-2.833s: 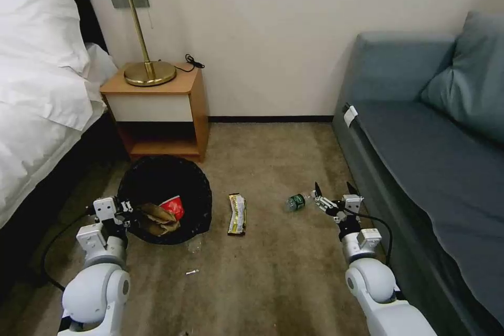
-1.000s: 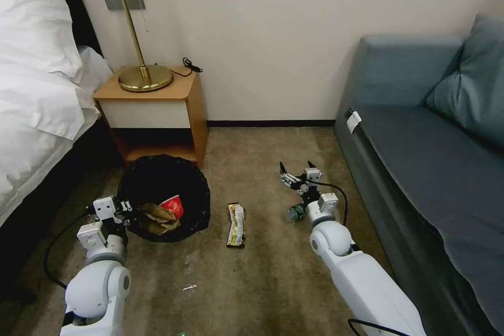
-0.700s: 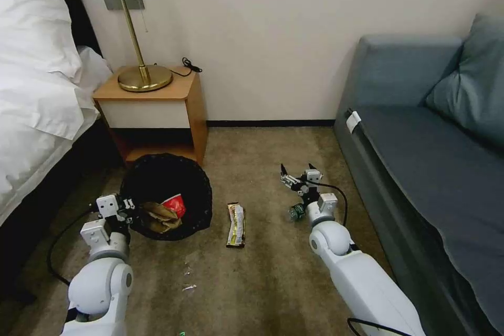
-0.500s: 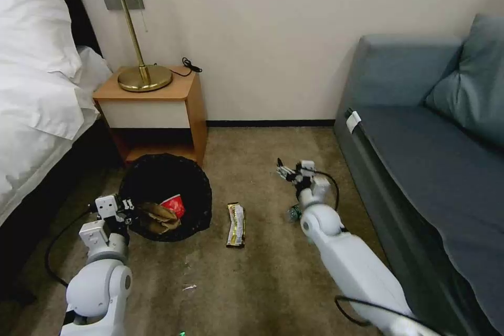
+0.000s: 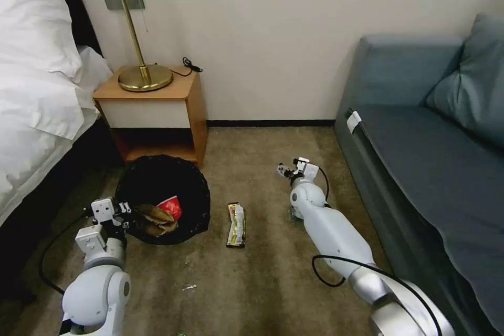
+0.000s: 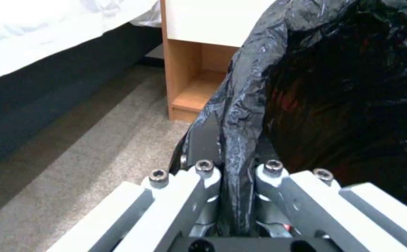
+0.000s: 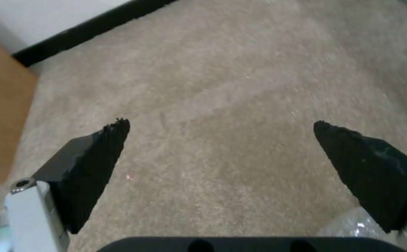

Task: Pick up the trash bin, then pick up the garbage on the floor and place it into the trash bin.

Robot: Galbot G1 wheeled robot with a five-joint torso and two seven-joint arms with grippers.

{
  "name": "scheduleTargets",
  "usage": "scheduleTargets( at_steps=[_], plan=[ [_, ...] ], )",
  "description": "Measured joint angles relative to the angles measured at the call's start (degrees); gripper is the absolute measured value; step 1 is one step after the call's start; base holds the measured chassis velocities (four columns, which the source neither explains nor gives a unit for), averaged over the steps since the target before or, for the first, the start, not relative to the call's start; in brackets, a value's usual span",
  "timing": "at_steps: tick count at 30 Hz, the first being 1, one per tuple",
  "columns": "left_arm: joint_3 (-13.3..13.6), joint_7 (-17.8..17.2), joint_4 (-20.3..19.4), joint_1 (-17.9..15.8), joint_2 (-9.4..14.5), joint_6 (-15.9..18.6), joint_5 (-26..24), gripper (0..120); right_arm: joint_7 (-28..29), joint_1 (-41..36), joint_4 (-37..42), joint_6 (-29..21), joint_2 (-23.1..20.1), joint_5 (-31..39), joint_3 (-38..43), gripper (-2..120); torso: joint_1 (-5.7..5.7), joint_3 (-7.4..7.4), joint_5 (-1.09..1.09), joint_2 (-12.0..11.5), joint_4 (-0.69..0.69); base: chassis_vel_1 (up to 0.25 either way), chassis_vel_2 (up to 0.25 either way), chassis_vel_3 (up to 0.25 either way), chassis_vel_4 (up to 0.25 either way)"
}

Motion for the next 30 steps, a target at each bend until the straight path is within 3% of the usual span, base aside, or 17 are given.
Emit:
scheduleTargets(
  at_steps=[4,6,14,22,30],
  plan=[
    [0.6,-0.1,0.0,-0.2,-0.4,0.2,0.5,3,2.1,0.0,0.0,-2.8,1.3,-0.3,2.5,100,0.0,0.0,0.0,0.0,-0.01,0.0,0.0,0.0,0.0],
    [1.3,-0.1,0.0,-0.3,-0.8,0.2,1.1,3,6.6,0.4,0.2,-8.5,2.5,0.7,4.4,100,0.0,0.0,0.0,0.0,-0.01,0.0,0.0,0.0,0.0],
    [1.9,-0.1,0.5,0.1,-1.7,-0.1,2.3,3,12.9,1.1,-0.2,-17.2,4.5,1.5,7.8,100,0.0,0.0,0.0,0.0,0.0,0.0,0.0,0.0,0.0],
    [2.2,-0.1,1.1,0.3,-2.3,-0.7,3.2,3,21.0,0.6,2.2,-22.6,6.1,4.3,11.1,100,0.0,-0.01,0.0,0.0,0.01,0.0,0.0,0.0,0.0],
    [4.1,-0.1,1.1,0.5,-3.4,-0.9,5.1,3,21.8,1.3,-0.1,-23.2,6.2,3.5,18.0,100,0.0,0.0,0.0,0.0,-0.01,0.0,0.0,0.0,0.0]
  ],
)
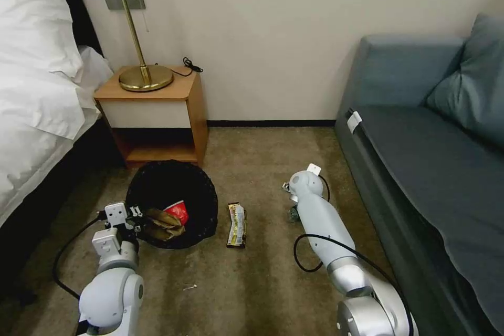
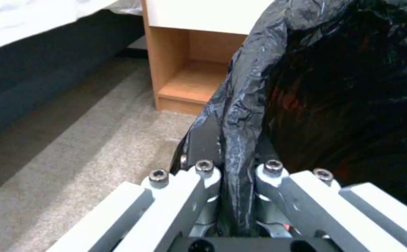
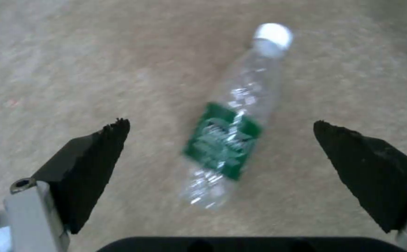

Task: Pick up the trash bin, then pick up the garbage on the floor and place it into the trash bin.

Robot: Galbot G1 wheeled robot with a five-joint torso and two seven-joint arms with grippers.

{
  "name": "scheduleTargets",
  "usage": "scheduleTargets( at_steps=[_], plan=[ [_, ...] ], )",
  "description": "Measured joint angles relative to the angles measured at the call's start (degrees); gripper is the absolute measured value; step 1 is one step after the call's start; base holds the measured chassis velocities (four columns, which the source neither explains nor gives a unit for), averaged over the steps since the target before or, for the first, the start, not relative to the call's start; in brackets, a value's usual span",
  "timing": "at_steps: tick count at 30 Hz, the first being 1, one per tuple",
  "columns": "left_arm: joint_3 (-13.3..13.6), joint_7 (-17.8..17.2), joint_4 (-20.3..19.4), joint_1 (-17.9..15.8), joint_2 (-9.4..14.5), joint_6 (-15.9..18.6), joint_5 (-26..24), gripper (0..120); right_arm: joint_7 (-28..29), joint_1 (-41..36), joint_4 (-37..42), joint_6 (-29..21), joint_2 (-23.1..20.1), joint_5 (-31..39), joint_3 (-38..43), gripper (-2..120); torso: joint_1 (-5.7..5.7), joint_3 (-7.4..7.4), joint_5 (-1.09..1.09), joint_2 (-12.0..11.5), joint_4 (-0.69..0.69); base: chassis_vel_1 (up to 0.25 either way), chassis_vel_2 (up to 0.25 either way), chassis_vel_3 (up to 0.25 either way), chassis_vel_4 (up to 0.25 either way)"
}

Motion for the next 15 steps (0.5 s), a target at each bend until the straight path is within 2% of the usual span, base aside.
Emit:
scheduleTargets(
  at_steps=[7,15],
  plan=[
    [0.1,0.0,-0.5,0.6,-0.4,-0.2,0.8,3,-0.8,0.1,-1.8,0.7,0.0,-2.3,5.4,100,0.0,0.0,-0.01,0.0,0.0,0.0,0.0,0.0,0.0],
    [0.3,-0.1,-0.5,0.6,-0.6,-0.2,1.0,3,-3.1,-1.0,1.0,-0.1,-0.1,1.0,7.3,100,0.0,0.0,0.0,0.0,0.0,0.0,0.0,0.0,0.0]
  ],
)
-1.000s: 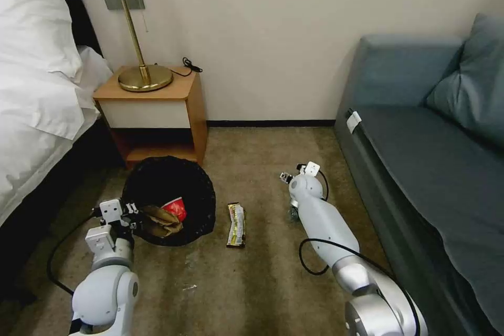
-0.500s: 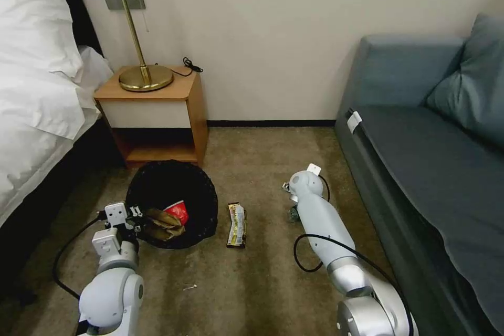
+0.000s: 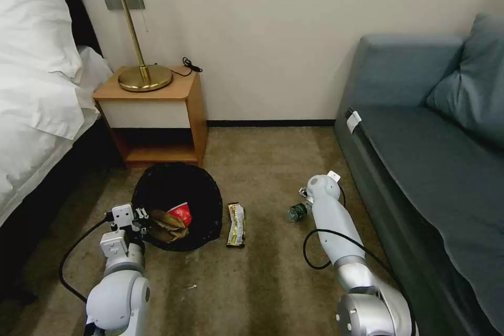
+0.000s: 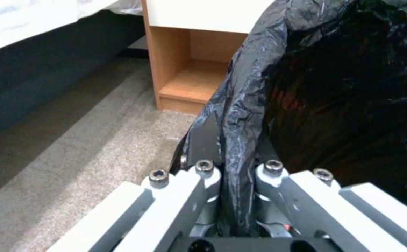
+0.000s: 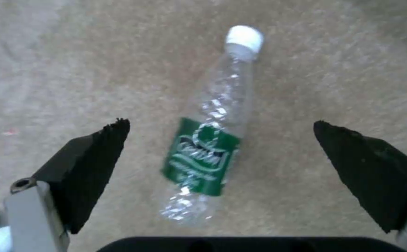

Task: Pick up the trash bin, then pick up the garbage on the floor and place it into the trash bin.

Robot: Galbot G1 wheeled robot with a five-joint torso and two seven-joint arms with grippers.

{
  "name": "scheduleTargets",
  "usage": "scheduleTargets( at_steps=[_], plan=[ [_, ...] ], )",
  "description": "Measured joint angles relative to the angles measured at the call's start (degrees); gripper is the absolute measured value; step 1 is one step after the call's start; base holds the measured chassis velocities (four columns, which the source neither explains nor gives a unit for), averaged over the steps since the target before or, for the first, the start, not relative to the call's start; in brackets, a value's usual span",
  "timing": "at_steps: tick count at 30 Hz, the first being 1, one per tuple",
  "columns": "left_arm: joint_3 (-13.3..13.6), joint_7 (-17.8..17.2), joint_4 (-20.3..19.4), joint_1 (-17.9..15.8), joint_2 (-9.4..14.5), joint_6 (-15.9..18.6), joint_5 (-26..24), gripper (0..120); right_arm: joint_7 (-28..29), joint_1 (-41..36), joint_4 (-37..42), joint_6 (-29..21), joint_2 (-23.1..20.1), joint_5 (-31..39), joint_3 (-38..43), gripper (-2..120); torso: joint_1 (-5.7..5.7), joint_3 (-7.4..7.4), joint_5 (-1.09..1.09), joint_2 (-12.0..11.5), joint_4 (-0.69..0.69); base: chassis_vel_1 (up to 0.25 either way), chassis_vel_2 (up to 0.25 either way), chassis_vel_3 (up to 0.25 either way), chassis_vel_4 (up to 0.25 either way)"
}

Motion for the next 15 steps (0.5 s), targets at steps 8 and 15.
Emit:
scheduleTargets(
  at_steps=[8,15],
  plan=[
    [1.0,-0.1,0.2,0.2,-0.9,-0.3,1.0,3,0.0,-1.6,2.2,-0.6,0.0,5.7,0.5,100,0.0,0.0,0.0,0.0,0.0,0.0,0.0,0.0,0.0],
    [1.0,-0.2,0.0,0.3,-1.2,-0.4,1.3,3,-0.7,-4.5,3.8,-0.7,0.0,7.4,-0.9,100,0.0,0.0,0.0,0.0,0.0,0.0,0.0,0.0,0.0]
  ],
)
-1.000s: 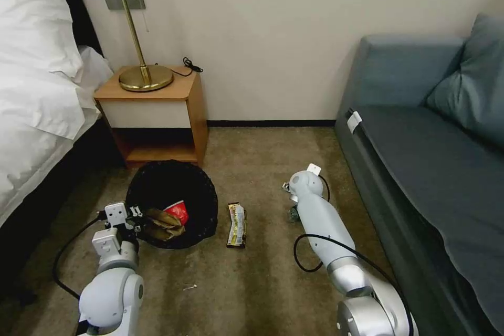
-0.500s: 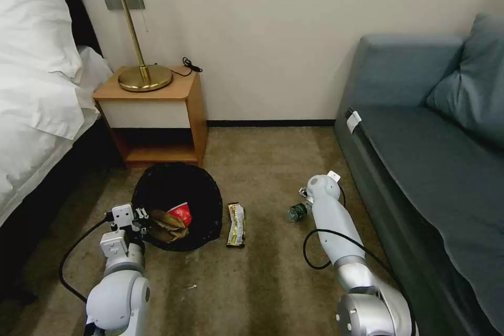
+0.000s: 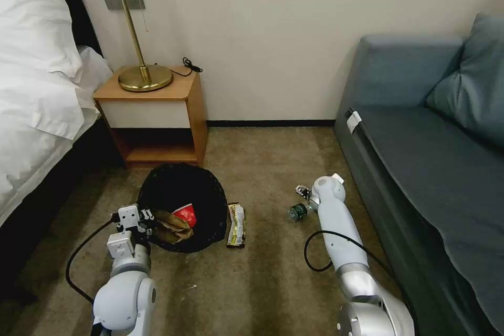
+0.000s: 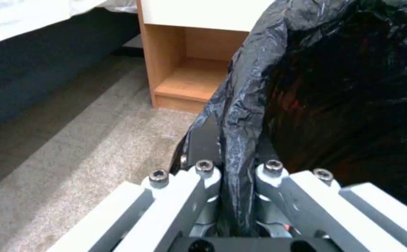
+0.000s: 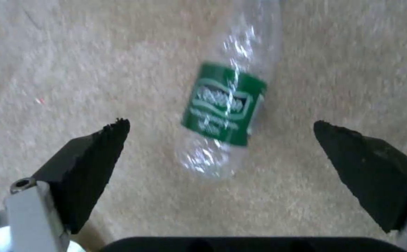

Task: Pick up the trash bin, then pick up the garbage on the floor and place it into the trash bin.

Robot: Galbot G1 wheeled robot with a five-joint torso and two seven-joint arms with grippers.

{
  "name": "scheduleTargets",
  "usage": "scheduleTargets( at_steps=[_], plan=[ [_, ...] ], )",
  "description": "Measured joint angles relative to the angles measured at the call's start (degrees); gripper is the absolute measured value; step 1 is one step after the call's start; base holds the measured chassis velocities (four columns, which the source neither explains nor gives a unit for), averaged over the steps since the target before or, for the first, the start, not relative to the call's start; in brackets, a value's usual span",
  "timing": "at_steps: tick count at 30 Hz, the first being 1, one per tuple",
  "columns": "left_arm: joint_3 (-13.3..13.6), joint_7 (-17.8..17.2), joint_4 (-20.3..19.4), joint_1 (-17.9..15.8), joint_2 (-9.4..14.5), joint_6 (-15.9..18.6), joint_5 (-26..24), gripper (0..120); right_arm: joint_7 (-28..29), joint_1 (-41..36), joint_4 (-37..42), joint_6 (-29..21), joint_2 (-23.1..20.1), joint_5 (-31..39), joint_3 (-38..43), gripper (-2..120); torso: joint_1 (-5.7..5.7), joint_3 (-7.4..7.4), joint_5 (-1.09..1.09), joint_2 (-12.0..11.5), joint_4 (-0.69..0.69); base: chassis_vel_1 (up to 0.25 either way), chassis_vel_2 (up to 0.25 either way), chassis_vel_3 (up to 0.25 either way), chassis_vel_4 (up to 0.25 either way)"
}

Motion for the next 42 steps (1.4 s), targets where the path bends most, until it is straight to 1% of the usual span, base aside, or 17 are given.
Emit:
scheduleTargets(
  at_steps=[5,7,10,13,21,26,29,36,42],
  plan=[
    [0.1,0.0,0.0,0.0,-0.3,-0.1,0.2,3,-2.6,-0.7,-0.4,0.0,0.0,-0.3,-0.4,100,0.0,0.0,-0.01,0.0,0.0,0.0,0.0,0.0,0.0],
    [0.3,0.0,0.0,0.2,-0.5,-0.2,0.5,3,-4.3,-0.5,-1.7,0.6,0.0,-0.8,-0.3,100,0.0,0.0,-0.01,0.0,0.0,0.0,0.0,0.0,0.0],
    [0.5,0.0,-0.1,0.3,-0.6,-0.3,0.6,3,-5.1,-0.2,-2.7,0.9,0.0,-1.2,-0.2,100,0.0,0.0,-0.01,0.0,0.0,0.0,0.0,0.0,0.0],
    [0.3,0.0,-0.6,0.7,-0.7,-0.3,0.9,3,-7.2,1.1,-6.5,2.0,0.0,-2.5,0.3,100,0.0,0.0,-0.01,0.0,0.0,0.0,0.0,0.0,0.0],
    [-0.4,-0.1,-1.6,1.2,-0.5,-0.3,1.0,3,-9.8,2.7,-11.3,3.8,0.0,-5.1,1.0,100,0.0,0.0,-0.01,0.0,0.0,0.0,0.0,0.0,0.0],
    [-0.7,-0.1,-2.4,1.9,-0.5,-0.2,1.0,3,-13.0,4.5,-15.9,5.6,0.0,-8.1,2.9,100,0.0,0.0,-0.01,0.0,0.0,0.0,0.0,0.0,0.0],
    [-0.7,-0.1,-2.5,2.1,-0.5,-0.2,1.1,3,-13.9,4.9,-16.8,5.9,0.0,-9.0,3.4,100,0.0,0.0,-0.01,0.0,0.0,0.0,0.0,0.0,0.0],
    [-1.0,-0.1,-3.2,2.3,-0.4,-0.1,1.2,3,-18.6,5.8,-20.2,7.6,0.0,-12.6,5.4,100,0.0,0.0,0.0,0.0,0.0,0.0,0.0,0.0,0.0],
    [-1.1,-0.2,-3.3,2.3,-0.4,0.0,1.2,3,-20.7,6.0,-21.6,8.6,0.0,-13.8,6.5,99,0.0,0.0,-0.01,0.0,0.0,0.0,0.0,0.0,0.0]
  ],
)
